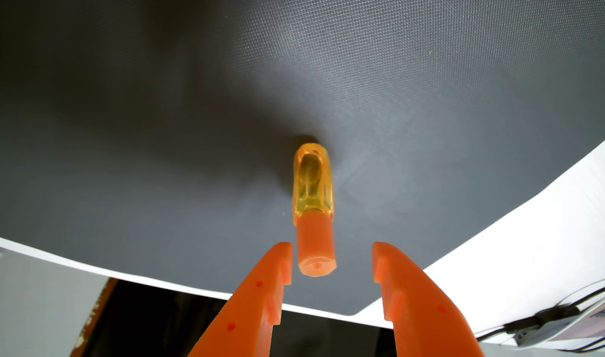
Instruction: Grab the eyedrops
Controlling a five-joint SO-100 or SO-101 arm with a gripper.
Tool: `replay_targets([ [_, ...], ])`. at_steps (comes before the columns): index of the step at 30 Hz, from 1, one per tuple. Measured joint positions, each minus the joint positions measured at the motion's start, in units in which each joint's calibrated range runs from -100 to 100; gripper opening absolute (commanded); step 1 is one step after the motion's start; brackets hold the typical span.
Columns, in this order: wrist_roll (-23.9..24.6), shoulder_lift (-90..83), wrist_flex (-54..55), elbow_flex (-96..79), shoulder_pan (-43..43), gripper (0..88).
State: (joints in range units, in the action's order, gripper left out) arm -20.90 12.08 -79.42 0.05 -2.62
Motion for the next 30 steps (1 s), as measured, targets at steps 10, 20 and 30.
replay_targets([
  [10, -0.4, 2.3, 1.7, 0.0, 0.1, 13.8],
  [20, -0.4, 7.6, 2.6, 0.0, 0.9, 13.8],
  [30, -0.3, 9.6, 3.7, 0.0, 1.5, 13.4],
])
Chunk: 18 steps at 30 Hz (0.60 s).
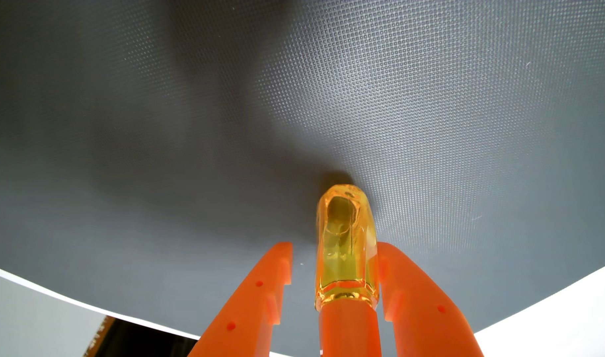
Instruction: Grab the eyedrops
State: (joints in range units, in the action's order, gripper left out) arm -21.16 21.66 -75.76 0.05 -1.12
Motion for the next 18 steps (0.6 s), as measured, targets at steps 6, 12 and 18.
replay_targets([
  [6, 0.7, 0.8, 0.6, 0.0, 0.1, 13.2],
  [12, 1.0, 2.2, 0.9, 0.1, 0.1, 13.2],
  [18, 1.7, 3.1, 1.0, 0.1, 0.1, 11.4],
])
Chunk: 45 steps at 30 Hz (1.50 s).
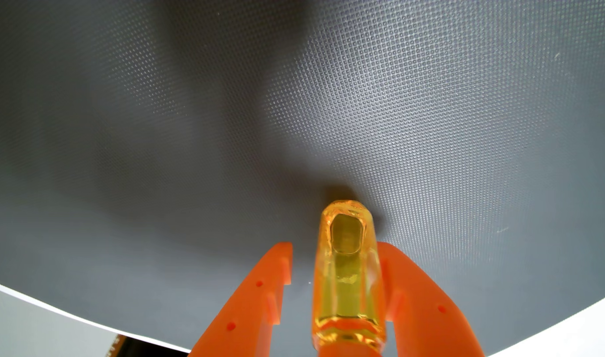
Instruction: Grab the eyedrops
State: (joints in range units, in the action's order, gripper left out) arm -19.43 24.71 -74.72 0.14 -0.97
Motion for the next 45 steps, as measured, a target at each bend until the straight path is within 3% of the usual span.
replay_targets([
  [4, 0.0, 0.1, 0.0, 0.0, 0.1, 0.6],
  [30, 0.6, -0.5, 0.5, 0.0, 0.5, 0.6],
  [45, 4.4, -12.4, -5.8, -0.1, 4.0, 0.7],
])
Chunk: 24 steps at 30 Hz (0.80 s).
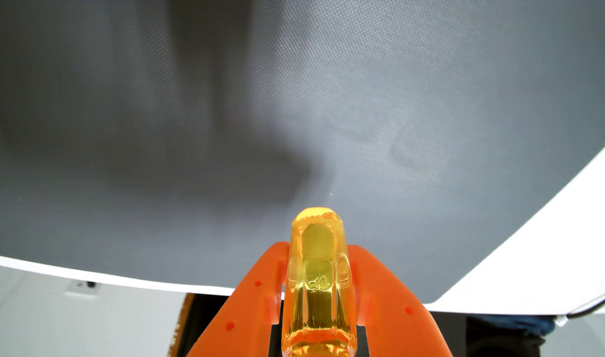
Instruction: Grab the eyedrops
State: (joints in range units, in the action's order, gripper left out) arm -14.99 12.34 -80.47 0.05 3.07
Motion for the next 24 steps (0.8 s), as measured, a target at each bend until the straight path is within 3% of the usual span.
replay_targets([
  [24, 7.7, -15.0, 4.1, -18.1, -0.2, 0.7],
])
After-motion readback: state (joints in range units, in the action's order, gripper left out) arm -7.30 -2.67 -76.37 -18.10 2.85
